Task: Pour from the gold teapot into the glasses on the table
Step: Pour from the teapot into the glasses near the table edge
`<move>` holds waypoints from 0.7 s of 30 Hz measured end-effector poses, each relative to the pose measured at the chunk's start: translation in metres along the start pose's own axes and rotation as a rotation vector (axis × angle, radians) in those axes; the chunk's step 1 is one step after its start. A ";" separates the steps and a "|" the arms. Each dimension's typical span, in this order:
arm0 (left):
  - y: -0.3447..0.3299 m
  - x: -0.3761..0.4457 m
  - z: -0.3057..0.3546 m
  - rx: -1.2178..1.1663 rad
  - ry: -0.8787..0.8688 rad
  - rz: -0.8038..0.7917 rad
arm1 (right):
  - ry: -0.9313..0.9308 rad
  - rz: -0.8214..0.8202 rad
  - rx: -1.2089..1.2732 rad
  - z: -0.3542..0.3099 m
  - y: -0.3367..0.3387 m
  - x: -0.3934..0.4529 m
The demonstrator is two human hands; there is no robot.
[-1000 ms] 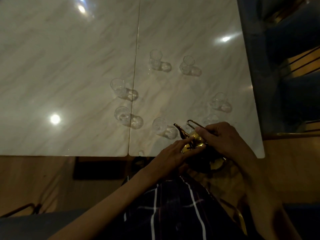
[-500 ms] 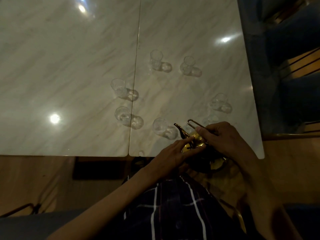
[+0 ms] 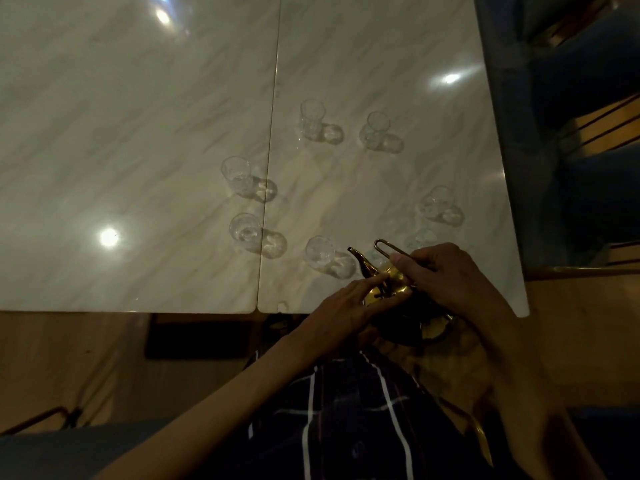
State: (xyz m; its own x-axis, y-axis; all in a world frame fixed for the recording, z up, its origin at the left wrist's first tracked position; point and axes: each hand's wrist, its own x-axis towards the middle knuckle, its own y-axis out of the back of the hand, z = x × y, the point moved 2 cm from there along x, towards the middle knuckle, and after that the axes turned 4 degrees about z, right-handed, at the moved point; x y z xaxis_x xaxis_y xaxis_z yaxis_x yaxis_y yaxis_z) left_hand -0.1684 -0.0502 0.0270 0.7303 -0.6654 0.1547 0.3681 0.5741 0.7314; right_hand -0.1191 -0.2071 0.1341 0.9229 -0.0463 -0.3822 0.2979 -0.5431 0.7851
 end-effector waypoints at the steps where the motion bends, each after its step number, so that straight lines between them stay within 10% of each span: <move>1: 0.001 0.000 0.000 -0.001 -0.002 0.002 | -0.002 0.001 0.005 0.000 0.000 0.000; 21: 0.002 -0.001 -0.002 -0.006 -0.006 0.002 | 0.022 0.012 0.000 -0.002 0.000 -0.001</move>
State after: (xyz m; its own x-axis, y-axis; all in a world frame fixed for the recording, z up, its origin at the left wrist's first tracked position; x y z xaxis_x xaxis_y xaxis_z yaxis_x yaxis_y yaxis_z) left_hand -0.1670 -0.0479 0.0270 0.7278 -0.6669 0.1599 0.3703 0.5784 0.7269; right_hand -0.1193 -0.2056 0.1356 0.9317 -0.0345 -0.3615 0.2863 -0.5427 0.7896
